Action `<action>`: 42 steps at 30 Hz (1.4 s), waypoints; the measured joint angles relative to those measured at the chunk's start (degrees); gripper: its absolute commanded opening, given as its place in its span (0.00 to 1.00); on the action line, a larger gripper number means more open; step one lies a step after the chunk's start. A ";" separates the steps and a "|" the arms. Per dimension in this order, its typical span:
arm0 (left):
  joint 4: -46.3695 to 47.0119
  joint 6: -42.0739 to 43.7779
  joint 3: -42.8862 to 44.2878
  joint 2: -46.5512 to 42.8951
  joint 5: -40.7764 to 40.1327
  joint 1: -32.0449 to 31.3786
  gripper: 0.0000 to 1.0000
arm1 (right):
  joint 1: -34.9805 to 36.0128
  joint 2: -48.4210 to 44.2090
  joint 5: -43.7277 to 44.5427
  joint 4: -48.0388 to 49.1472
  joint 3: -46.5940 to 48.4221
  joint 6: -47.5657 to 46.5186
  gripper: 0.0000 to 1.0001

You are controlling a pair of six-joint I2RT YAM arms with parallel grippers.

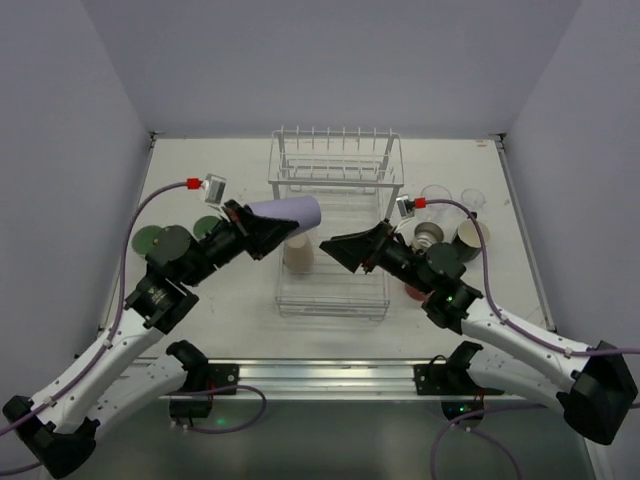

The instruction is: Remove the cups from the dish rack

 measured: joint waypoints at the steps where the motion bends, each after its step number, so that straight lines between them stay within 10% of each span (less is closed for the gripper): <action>1: -5.16 1.99 3.93 1.05 -3.34 0.00 0.00 | 0.00 -1.11 0.20 -1.57 0.02 -0.81 0.99; 11: -49.70 17.29 42.42 15.15 -40.35 6.84 0.00 | 0.00 -10.99 3.63 -22.95 4.57 -14.38 0.99; 19: -61.96 26.36 43.95 29.53 -33.75 36.04 0.00 | 0.00 -14.34 4.70 -33.07 6.45 -22.95 0.99; 42: -66.16 29.94 39.39 39.52 -25.66 47.93 0.00 | 0.00 -10.97 5.44 -35.47 5.99 -26.73 0.99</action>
